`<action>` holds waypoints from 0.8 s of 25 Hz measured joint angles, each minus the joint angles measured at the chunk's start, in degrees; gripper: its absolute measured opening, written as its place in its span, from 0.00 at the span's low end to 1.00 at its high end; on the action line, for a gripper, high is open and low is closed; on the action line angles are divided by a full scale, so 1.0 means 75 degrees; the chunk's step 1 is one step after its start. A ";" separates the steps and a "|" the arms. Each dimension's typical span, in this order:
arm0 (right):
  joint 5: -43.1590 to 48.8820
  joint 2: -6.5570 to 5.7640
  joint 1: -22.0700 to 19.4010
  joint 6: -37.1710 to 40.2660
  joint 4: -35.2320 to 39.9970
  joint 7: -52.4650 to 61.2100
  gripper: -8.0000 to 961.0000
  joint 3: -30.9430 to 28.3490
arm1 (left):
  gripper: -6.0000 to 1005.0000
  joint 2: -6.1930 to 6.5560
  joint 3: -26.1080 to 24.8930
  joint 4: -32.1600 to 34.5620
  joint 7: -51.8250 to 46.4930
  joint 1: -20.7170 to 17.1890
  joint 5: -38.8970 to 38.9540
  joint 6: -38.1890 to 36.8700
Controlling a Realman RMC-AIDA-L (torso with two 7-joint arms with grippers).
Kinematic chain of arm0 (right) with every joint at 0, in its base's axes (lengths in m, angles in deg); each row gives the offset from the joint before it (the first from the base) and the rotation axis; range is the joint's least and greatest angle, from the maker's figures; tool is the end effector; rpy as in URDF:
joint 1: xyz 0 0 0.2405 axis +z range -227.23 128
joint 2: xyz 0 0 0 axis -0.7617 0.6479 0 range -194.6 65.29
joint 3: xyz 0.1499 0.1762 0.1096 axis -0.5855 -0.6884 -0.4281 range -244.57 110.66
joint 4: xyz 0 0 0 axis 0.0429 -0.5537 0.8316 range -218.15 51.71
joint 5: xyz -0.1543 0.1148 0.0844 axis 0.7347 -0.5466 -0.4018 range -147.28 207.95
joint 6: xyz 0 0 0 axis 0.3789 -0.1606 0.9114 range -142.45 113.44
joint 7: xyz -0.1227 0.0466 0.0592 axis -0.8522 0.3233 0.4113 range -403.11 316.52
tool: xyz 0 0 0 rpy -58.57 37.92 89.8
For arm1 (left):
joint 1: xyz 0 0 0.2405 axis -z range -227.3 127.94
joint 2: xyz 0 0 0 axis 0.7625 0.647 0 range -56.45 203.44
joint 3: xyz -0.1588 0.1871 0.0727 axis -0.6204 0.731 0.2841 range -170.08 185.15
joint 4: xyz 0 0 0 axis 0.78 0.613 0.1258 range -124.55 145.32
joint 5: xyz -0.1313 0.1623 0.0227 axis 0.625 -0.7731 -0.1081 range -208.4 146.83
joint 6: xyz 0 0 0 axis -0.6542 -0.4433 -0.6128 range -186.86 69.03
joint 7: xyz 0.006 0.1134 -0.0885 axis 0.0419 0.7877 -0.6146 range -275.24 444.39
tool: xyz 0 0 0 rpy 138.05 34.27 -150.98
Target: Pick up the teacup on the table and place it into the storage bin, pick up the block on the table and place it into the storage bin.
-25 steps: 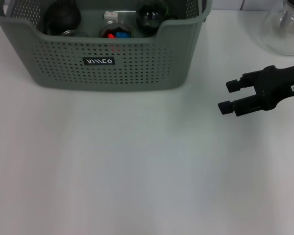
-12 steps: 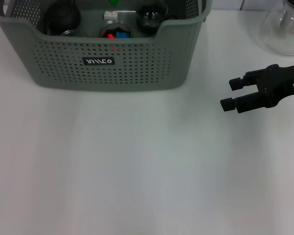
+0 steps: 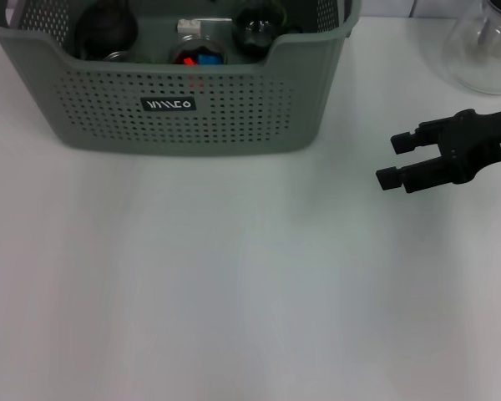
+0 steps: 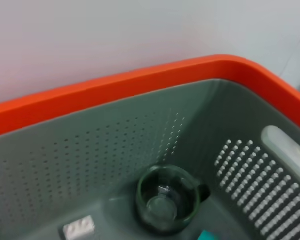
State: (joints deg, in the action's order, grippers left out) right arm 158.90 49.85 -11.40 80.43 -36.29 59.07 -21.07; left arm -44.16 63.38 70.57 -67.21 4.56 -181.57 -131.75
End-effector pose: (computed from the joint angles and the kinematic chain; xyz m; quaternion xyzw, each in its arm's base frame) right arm 0.2336 0.3594 0.0308 -0.9600 0.2628 0.0817 0.0522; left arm -0.1230 0.4609 0.0451 -0.8676 -0.3994 -0.0119 0.2958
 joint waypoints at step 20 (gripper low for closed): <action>-0.1048 0.0166 -0.0168 0.0679 -0.0220 -0.1672 0.87 -0.0457 | 0.84 -0.0815 -0.1933 0.1422 0.5943 -0.4501 0.6615 -0.4904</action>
State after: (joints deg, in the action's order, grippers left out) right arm 151.04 51.09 -12.66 85.52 -37.94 46.53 -24.50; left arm -50.27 48.88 81.24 -22.64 -29.20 -131.96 -168.52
